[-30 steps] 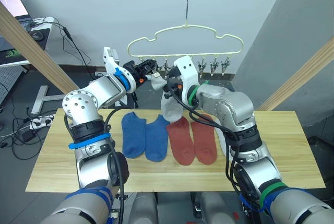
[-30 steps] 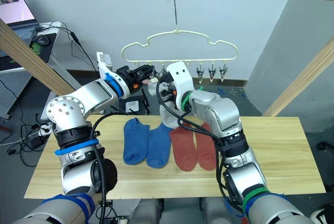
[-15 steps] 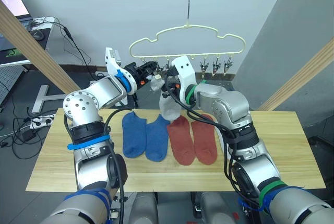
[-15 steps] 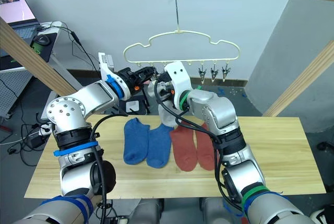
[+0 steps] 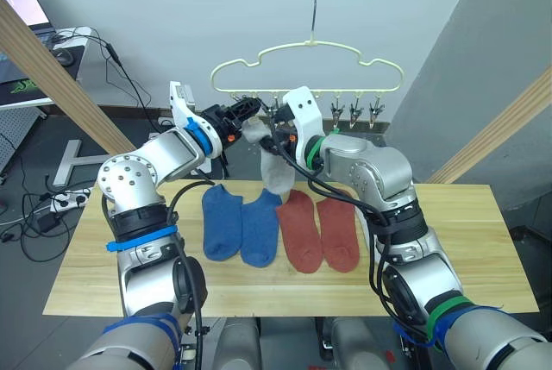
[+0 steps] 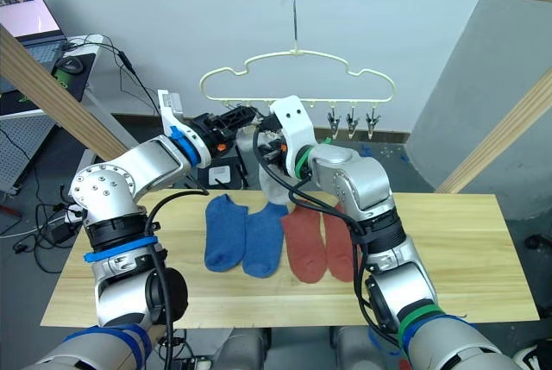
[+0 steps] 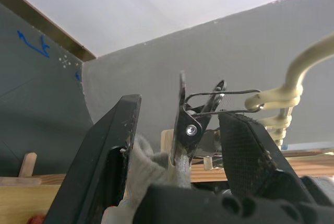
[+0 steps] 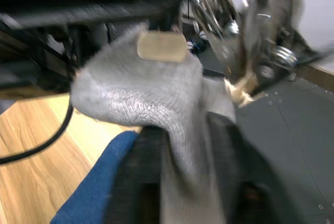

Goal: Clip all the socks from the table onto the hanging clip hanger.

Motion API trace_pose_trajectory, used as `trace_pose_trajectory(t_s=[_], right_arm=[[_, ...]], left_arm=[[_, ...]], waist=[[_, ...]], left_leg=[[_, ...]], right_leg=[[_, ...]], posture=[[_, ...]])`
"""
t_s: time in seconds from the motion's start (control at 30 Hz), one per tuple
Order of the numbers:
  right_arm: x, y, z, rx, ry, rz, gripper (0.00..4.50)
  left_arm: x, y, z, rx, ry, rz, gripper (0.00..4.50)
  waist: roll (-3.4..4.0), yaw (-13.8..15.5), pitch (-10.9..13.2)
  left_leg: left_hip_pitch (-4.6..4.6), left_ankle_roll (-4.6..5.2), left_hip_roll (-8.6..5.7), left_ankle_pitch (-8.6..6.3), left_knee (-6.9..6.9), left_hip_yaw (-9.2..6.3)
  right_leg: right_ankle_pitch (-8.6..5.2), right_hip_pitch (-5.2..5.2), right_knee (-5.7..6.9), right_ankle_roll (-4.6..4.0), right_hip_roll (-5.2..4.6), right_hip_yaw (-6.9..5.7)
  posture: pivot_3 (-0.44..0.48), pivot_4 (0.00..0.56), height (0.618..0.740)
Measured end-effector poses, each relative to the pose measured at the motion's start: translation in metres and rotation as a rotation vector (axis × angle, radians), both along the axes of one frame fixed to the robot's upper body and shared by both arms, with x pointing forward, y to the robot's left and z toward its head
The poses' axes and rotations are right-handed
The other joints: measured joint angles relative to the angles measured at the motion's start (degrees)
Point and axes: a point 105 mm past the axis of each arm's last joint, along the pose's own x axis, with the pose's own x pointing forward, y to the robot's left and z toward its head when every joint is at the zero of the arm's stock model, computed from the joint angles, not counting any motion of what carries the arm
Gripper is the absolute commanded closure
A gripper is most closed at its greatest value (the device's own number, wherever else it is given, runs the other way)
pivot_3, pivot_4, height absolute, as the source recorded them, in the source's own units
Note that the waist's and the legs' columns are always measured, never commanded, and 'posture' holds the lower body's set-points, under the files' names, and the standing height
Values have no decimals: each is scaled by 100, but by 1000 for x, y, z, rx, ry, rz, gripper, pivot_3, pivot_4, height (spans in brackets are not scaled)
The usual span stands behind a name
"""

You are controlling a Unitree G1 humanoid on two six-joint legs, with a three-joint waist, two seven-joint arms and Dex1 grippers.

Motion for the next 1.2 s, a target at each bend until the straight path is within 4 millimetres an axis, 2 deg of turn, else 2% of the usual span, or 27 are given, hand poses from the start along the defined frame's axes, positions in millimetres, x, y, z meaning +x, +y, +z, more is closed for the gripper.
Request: trace_pose_trajectory(t_s=[0.13, 0.2, 0.33, 0.43, 0.5, 0.63, 0.77, 0.9, 1.0, 1.1, 1.2], right_arm=[[-5, -4, -7, -15, 3, 7, 618], [-10, -8, -13, -24, 12, 17, 618], [-23, -33, -32, -66, 46, 0, 618], [-37, -48, -38, -87, 53, 7, 618], [-49, -55, -36, -87, 40, 31, 618], [-66, -83, -31, -94, 33, 23, 618], [-87, -114, -10, -91, -10, 20, 618], [-105, -133, 4, -102, -29, 33, 618], [-118, -148, 15, -113, -38, 47, 576], [-128, -160, 24, -124, -34, 57, 576], [-134, -168, 31, -133, -34, 60, 576]], left_arm=[[-11, 4, -3, 119, -56, -23, 1791], [-17, 10, -10, 202, -81, -16, 1791], [-28, 21, -29, 395, -152, 27, 1791], [-35, 21, -38, 490, -238, 38, 1791], [-42, 18, -41, 543, -288, 29, 1791], [-51, 12, -50, 648, -383, 47, 1791], [-61, -7, -52, 695, -516, 63, 1791], [-66, -23, -53, 719, -622, 72, 1791], [-66, -30, -50, 690, -684, 115, 2315], [-64, -35, -53, 684, -697, 148, 3162], [-60, -40, -57, 680, -679, 175, 3162]], waist=[[0, 11, 0], [0, 14, 0], [0, 65, 0], [0, 122, 0], [0, 134, 0], [0, 172, 0], [0, 263, 0], [0, 267, 0], [0, 270, -1], [0, 266, -1], [0, 263, -1]], left_leg=[[0, -4, 0, 2, -4, 0], [0, -4, 1, 2, -4, 0], [1, -4, 0, 2, -6, 2], [1, -3, 2, 2, -6, 0], [1, -2, 0, 1, -6, 0], [0, -1, -4, 1, -5, 3], [1, 0, -4, 0, -5, 3], [2, 2, -3, 0, -4, 4], [2, 3, -4, 0, -2, 5], [2, 4, -4, 0, 0, 6], [1, 5, -4, 0, 2, 4]], right_leg=[[0, -1, 0, 0, 0, 0], [0, -1, -1, 0, 0, 2], [0, -1, -2, 0, -2, 3], [0, -3, 1, -1, -1, 2], [0, -2, 0, -1, -2, 4], [0, 1, -7, 0, -4, 7], [0, 3, -10, -1, -4, 6], [0, 4, -10, -1, -1, 8], [0, 7, -12, -1, 0, 8], [1, 7, -12, -2, 1, 10], [1, 8, -11, -2, 4, 9]], posture=[[88, 237, 740], [100, 235, 740], [114, 234, 740], [122, 236, 740], [123, 236, 740], [123, 236, 740], [125, 230, 740], [114, 232, 740], [99, 236, 740], [77, 240, 740], [53, 242, 740]])
